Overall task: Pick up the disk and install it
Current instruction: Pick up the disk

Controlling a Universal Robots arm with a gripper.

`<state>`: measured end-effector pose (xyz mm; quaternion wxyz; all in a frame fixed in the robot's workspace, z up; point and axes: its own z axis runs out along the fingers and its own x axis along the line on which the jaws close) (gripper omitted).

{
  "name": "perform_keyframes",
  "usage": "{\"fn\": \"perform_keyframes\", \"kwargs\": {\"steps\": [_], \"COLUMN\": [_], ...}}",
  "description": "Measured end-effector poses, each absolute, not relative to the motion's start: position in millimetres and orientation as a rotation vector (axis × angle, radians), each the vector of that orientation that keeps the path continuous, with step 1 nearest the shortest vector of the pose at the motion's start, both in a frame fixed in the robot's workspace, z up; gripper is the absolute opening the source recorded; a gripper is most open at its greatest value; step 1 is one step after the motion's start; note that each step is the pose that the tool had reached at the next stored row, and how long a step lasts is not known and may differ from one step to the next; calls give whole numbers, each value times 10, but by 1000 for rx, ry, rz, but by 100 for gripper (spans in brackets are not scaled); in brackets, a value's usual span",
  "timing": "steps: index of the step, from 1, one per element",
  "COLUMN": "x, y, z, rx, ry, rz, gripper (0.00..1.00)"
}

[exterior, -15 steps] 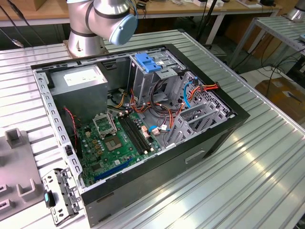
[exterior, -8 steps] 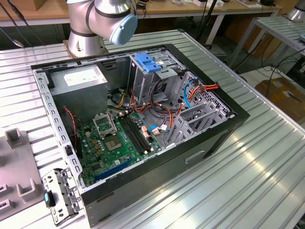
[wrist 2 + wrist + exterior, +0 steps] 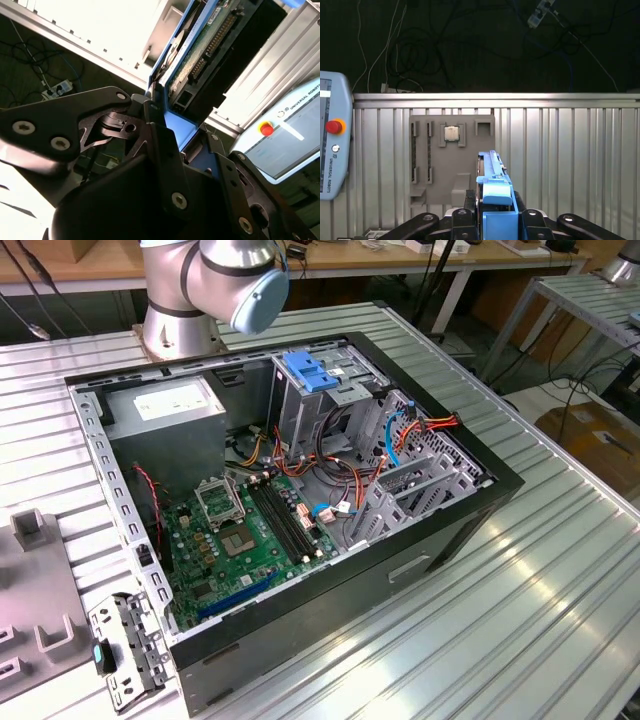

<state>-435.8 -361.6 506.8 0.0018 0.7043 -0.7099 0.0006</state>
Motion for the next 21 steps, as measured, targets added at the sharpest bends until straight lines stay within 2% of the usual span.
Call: {"fn": "perform_keyframes", "kwargs": {"steps": [21], "x": [-3918], "y": [-3638], "z": [5068], "rx": [2210], "ry": [-2228], "rz": [2], "gripper": [37]}}
